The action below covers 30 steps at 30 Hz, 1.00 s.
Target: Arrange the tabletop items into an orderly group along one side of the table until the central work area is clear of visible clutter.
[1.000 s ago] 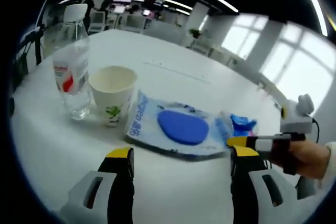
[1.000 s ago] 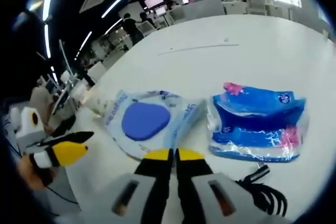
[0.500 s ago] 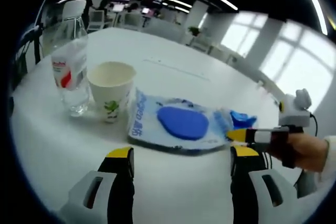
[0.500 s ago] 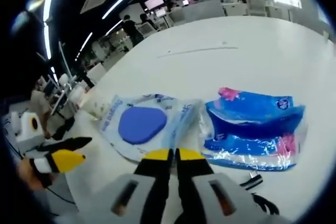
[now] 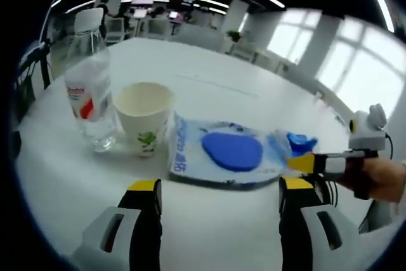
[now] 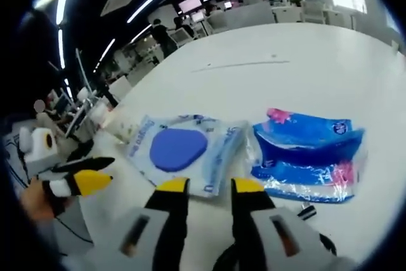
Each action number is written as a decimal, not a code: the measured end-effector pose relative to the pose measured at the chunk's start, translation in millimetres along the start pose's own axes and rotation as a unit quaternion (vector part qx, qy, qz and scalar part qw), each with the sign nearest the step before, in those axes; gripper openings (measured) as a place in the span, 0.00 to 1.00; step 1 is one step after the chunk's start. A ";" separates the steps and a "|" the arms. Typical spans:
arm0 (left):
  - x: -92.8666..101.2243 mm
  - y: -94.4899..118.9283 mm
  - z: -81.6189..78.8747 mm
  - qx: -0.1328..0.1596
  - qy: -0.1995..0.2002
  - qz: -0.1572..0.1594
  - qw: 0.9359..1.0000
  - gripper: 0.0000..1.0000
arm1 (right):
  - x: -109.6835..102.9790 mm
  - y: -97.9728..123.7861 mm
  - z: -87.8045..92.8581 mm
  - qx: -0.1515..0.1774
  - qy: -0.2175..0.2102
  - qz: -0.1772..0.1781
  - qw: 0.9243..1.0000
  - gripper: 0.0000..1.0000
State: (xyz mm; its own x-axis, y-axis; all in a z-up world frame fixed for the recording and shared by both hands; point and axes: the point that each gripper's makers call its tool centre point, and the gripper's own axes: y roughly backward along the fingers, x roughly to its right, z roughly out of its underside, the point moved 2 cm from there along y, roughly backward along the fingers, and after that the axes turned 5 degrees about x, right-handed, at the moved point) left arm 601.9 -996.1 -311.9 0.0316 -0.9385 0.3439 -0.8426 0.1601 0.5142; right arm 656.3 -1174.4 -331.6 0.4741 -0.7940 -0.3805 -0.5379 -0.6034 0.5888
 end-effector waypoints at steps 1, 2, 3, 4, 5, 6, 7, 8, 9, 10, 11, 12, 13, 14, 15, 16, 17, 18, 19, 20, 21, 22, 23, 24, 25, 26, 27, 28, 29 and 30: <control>-3.2 -0.2 -2.3 0.001 0.001 -0.003 1.000 0.71 | -0.4 4.5 0.9 0.001 0.003 0.000 1.000 0.24; -6.2 0.1 -5.8 0.005 0.001 -0.005 1.000 0.72 | -2.3 7.6 0.8 0.006 0.005 -0.005 1.000 0.25; -7.3 0.2 -7.4 0.006 -0.001 -0.004 1.000 0.72 | -4.4 12.6 1.1 0.011 0.007 -0.009 1.000 0.25; -8.7 0.8 -9.3 0.008 -0.005 -0.002 1.000 0.73 | -5.1 16.7 2.3 0.013 0.010 -0.010 1.000 0.26; -9.0 2.0 -9.3 0.007 -0.009 0.000 1.000 0.73 | -6.0 19.6 2.7 0.016 0.016 -0.012 1.000 0.26; -11.8 3.7 -7.9 0.003 -0.017 0.001 1.000 0.74 | -7.6 24.7 3.9 0.021 0.026 -0.016 0.999 0.27; -14.5 4.8 -6.6 0.000 -0.021 0.001 1.000 0.75 | -8.2 27.9 5.0 0.023 0.032 -0.017 0.999 0.28; -18.7 6.7 -4.4 -0.007 -0.025 0.000 1.000 0.76 | -8.9 32.7 6.4 0.027 0.035 -0.017 0.999 0.29; -20.5 7.2 -3.7 -0.009 -0.026 0.000 1.000 0.76 | -9.0 36.1 7.4 0.030 0.036 -0.017 0.999 0.30; -24.7 9.7 -3.3 -0.010 -0.029 -0.001 1.000 0.77 | -9.9 39.0 8.0 0.034 0.038 -0.017 0.999 0.31; -27.3 11.8 -3.2 -0.012 -0.031 -0.002 0.999 0.78 | -10.5 42.1 8.4 0.038 0.039 -0.017 0.998 0.31; -31.1 14.7 -3.6 -0.013 -0.033 -0.002 0.999 0.79 | -10.1 46.5 9.6 0.041 0.039 -0.015 0.998 0.32; -33.8 16.4 -4.3 -0.013 -0.034 -0.001 0.999 0.80 | -9.4 49.8 10.0 0.044 0.037 -0.012 0.998 0.33; -36.5 18.9 -5.0 -0.014 -0.036 0.002 0.999 0.82 | -8.0 53.1 10.5 0.046 0.031 -0.004 0.998 0.35; -38.4 21.0 -5.8 -0.014 -0.037 0.004 0.999 0.83 | -5.9 58.8 10.8 0.049 0.027 0.007 0.998 0.39; -41.7 24.1 -6.7 -0.014 -0.039 0.004 0.999 0.84 | -5.1 62.3 9.9 0.055 0.029 0.013 0.998 0.43; -44.4 26.2 -7.1 -0.014 -0.042 0.005 0.999 0.84 | -4.9 67.5 10.2 0.058 0.028 0.017 0.998 0.45; -47.2 28.4 -7.3 -0.014 -0.045 0.005 0.999 0.85 | -4.2 70.7 11.0 0.061 0.026 0.020 0.998 0.46; -51.0 31.2 -7.4 -0.014 -0.047 0.007 0.999 0.86 | -3.3 75.5 12.1 0.066 0.019 0.022 0.997 0.46; -53.4 33.2 -7.2 -0.015 -0.048 0.008 0.999 0.86 | -2.0 78.5 13.1 0.068 0.015 0.025 0.997 0.47; -57.8 35.7 -6.3 -0.018 -0.052 0.009 0.998 0.86 | -1.0 84.0 14.2 0.074 0.010 0.031 0.997 0.48; -60.0 38.1 -6.0 -0.019 -0.058 0.010 0.998 0.86 | 0.0 87.1 15.0 0.077 0.010 0.035 0.996 0.49; -61.6 42.0 -5.0 -0.020 -0.064 0.013 0.998 0.86 | 2.5 92.6 15.5 0.085 0.014 0.048 0.995 0.51; -62.9 44.4 -4.2 -0.023 -0.067 0.016 0.997 0.86 | 3.0 96.2 16.4 0.089 0.014 0.053 0.994 0.54; -64.4 46.3 -3.4 -0.025 -0.070 0.019 0.997 0.87 | 3.7 99.4 17.6 0.092 0.015 0.058 0.994 0.56; -66.3 50.3 -2.8 -0.026 -0.073 0.022 0.997 0.87 | 5.2 103.7 20.2 0.095 0.013 0.064 0.993 0.57; -67.5 53.0 -3.0 -0.027 -0.075 0.024 0.996 0.87 | 6.1 106.6 22.3 0.095 0.011 0.068 0.993 0.58; -68.7 55.6 -3.1 -0.027 -0.076 0.027 0.996 0.87 | 7.2 110.9 25.5 0.094 0.009 0.074 0.993 0.58; -70.0 57.7 -3.1 -0.027 -0.077 0.030 0.996 0.87 | 8.1 113.9 27.8 0.095 0.007 0.078 0.992 0.59; -71.8 61.4 -3.2 -0.027 -0.079 0.034 0.996 0.88 | 9.2 117.5 30.5 0.095 0.005 0.084 0.992 0.60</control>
State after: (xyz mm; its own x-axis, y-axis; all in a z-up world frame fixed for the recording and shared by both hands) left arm 549.6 -917.9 -302.5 -0.1134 -0.9605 0.2541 -0.8091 0.2377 0.5375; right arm 576.2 -1254.8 -287.6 0.3733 -0.8842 -0.2809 -0.7314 -0.4668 0.4972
